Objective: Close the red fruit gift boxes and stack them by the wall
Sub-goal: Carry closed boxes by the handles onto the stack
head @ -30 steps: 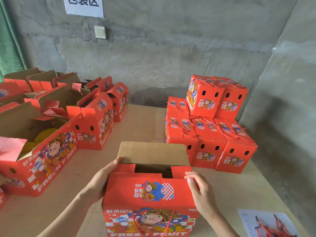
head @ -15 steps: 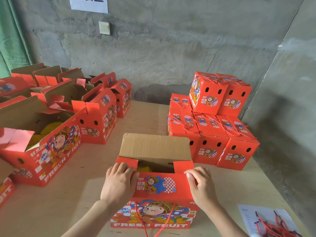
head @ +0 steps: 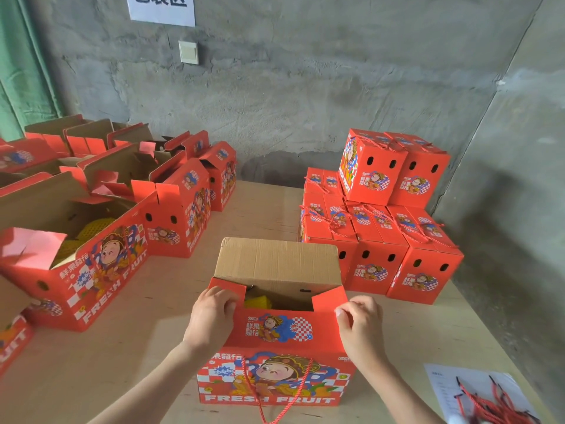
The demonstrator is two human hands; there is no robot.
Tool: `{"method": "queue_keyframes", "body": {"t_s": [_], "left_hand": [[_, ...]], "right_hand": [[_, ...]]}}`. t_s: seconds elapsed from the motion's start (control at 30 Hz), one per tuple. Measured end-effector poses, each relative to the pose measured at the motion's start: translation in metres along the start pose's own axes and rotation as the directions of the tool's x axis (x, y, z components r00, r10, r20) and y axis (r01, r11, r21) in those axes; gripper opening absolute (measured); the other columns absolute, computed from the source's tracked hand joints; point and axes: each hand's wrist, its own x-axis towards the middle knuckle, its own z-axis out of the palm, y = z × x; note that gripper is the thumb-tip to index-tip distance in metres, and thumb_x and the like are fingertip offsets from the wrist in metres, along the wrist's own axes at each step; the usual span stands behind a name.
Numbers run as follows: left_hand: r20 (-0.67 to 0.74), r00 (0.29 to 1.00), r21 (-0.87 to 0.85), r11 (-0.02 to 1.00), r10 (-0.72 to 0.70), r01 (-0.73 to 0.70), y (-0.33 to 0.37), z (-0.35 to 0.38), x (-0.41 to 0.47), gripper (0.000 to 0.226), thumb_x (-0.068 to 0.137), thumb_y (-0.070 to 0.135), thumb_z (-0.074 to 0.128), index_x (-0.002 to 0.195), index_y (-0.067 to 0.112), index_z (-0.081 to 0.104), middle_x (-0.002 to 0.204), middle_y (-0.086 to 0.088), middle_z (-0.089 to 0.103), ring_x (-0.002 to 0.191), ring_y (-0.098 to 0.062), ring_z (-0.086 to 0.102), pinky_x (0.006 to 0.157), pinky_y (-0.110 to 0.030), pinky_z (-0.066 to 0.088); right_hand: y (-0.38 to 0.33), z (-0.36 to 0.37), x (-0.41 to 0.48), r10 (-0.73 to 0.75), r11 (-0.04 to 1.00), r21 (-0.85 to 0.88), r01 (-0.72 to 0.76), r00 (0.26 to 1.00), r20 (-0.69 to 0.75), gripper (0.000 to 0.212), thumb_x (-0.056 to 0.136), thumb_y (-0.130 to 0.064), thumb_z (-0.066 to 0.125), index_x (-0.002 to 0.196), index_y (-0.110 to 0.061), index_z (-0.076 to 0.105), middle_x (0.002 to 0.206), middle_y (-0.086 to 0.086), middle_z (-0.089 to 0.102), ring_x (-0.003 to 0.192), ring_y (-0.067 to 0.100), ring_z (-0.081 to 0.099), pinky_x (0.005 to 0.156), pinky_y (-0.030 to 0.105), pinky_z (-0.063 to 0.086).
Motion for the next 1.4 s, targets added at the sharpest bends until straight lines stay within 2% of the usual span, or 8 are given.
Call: {"method": "queue_keyframes", "body": {"t_s": [0.23, 0.43, 0.63, 0.83, 0.93, 1.03, 1.17, 1.4], "left_hand": [[0.159, 0.888, -0.219, 0.862, -0.431, 0.458, -0.008, -0.015, 0.016, 0.056, 0.088, 0.006, 0.058, 0.140, 0.018, 0.041, 0.136, -0.013, 0.041, 0.123, -0.031, 0.041, 0.098, -0.047, 0.042], [0.318, 0.840, -0.394, 0.744, -0.440, 0.539, -0.007, -0.014, 0.018, 0.055, 0.092, 0.000, 0.047, 0.142, 0.020, 0.035, 0.102, -0.005, 0.058, 0.085, -0.022, 0.063, 0.057, -0.028, 0.050], [0.298, 0.856, -0.422, 0.746, -0.423, 0.515, -0.009, -0.012, 0.015, 0.054, 0.093, 0.001, 0.047, 0.142, 0.021, 0.035, 0.100, -0.001, 0.058, 0.082, -0.019, 0.062, 0.055, -0.027, 0.049], [0.135, 0.939, -0.362, 0.867, -0.315, 0.343, -0.010, -0.010, 0.008, 0.085, 0.089, -0.005, 0.052, 0.153, 0.025, 0.005, 0.144, -0.011, 0.042, 0.111, -0.027, 0.055, 0.082, -0.037, 0.051], [0.005, 0.986, -0.304, 0.939, -0.168, 0.162, -0.011, -0.010, 0.002, 0.084, 0.082, -0.005, 0.060, 0.151, 0.020, 0.018, 0.146, -0.012, 0.040, 0.128, -0.032, 0.045, 0.100, -0.048, 0.044], [-0.015, 0.998, -0.234, 0.970, -0.067, 0.061, -0.011, -0.011, -0.002, 0.076, 0.074, 0.008, 0.076, 0.141, 0.016, 0.042, 0.149, -0.007, 0.035, 0.141, -0.028, 0.028, 0.114, -0.047, 0.026], [0.168, 0.986, 0.032, 0.999, -0.008, 0.002, -0.013, -0.007, 0.004, 0.079, 0.075, 0.049, 0.074, 0.142, 0.025, 0.039, 0.157, 0.002, 0.020, 0.146, -0.016, 0.009, 0.118, -0.044, 0.005], [0.371, 0.927, 0.356, 0.929, -0.045, -0.098, -0.020, -0.018, 0.048, 0.089, 0.069, 0.078, 0.056, 0.139, 0.027, 0.036, 0.160, 0.001, 0.004, 0.147, -0.019, -0.004, 0.115, -0.049, -0.006]], "right_hand": [[0.002, 0.001, 0.006, 0.313, 0.898, 0.235, -0.373, 0.914, 0.258, 0.021, 0.094, -0.009, 0.053, 0.114, -0.011, 0.048, 0.114, 0.008, 0.057, 0.091, 0.018, 0.054, 0.062, 0.017, 0.037], [-0.007, -0.001, 0.045, 0.401, 0.794, 0.167, -0.584, 0.711, 0.577, 0.084, 0.089, 0.004, 0.047, 0.153, -0.024, 0.001, 0.160, 0.002, 0.011, 0.132, 0.023, 0.040, 0.076, 0.026, 0.049], [-0.010, 0.005, 0.044, 0.397, 0.679, 0.420, -0.602, 0.782, 0.480, 0.085, 0.087, 0.002, 0.058, 0.153, -0.023, 0.010, 0.155, 0.007, 0.028, 0.138, 0.023, 0.033, 0.095, 0.028, 0.037], [-0.022, -0.013, 0.036, 0.211, 0.673, 0.609, -0.420, 0.898, 0.386, 0.047, 0.069, -0.042, 0.065, 0.114, -0.029, 0.058, 0.125, -0.006, 0.056, 0.116, 0.011, 0.049, 0.110, 0.041, 0.031], [-0.009, -0.015, 0.028, 0.171, 0.667, 0.595, -0.448, 0.869, 0.464, 0.040, 0.072, -0.049, 0.066, 0.101, -0.022, 0.063, 0.135, -0.007, 0.052, 0.120, 0.007, 0.044, 0.104, 0.030, 0.028], [0.008, -0.012, 0.017, 0.101, 0.775, 0.520, -0.358, 0.884, 0.457, 0.009, 0.092, -0.022, 0.062, 0.101, -0.022, 0.066, 0.143, -0.009, 0.042, 0.129, 0.004, 0.037, 0.100, 0.022, 0.026], [0.019, -0.011, 0.020, -0.048, 0.917, 0.371, -0.143, 0.887, 0.460, 0.043, 0.091, -0.013, 0.062, 0.127, -0.033, 0.050, 0.149, -0.013, 0.030, 0.139, 0.002, 0.025, 0.108, 0.017, 0.020], [0.021, -0.018, 0.053, -0.136, 0.988, 0.150, 0.040, 0.693, 0.708, 0.049, 0.095, -0.039, 0.050, 0.125, -0.070, 0.027, 0.157, -0.019, 0.004, 0.144, 0.002, 0.005, 0.116, 0.037, 0.015]]}}
